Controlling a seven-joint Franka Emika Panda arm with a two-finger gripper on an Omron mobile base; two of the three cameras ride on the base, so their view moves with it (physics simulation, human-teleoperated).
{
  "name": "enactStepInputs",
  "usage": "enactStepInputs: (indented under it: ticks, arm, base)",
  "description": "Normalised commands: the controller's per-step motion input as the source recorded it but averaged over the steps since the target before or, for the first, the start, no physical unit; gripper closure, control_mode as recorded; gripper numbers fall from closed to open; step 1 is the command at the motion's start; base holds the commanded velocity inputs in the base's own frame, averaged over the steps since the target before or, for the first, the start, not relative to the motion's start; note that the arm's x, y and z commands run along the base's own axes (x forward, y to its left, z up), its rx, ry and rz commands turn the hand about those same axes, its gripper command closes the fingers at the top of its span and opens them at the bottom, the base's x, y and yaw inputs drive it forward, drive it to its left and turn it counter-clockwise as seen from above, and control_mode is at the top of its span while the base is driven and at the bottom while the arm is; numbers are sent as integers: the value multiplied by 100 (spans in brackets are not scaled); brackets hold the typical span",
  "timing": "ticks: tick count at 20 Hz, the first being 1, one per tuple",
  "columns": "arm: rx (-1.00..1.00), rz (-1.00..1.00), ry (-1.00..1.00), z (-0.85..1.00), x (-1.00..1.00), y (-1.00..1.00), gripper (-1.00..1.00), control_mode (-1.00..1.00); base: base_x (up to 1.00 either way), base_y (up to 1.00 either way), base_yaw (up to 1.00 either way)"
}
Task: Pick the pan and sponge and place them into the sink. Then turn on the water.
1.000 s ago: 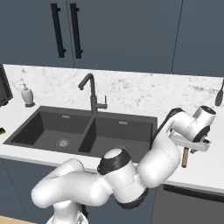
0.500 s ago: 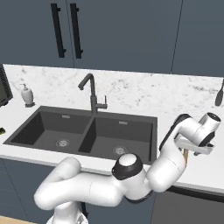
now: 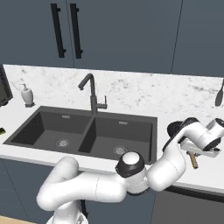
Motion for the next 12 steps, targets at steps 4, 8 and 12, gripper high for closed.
enactStepInputs:
  ticks: [4, 8, 12]
  arm:
    - [-15, 4, -9, -36, -14, 83, 100, -100]
    - [-32, 13, -14, 10, -53, 100, 100, -100]
    - [-33, 25, -11, 22, -46, 100, 100, -100]
  base:
    - [0, 0, 0]
    - [0, 0, 0]
    - [0, 0, 0]
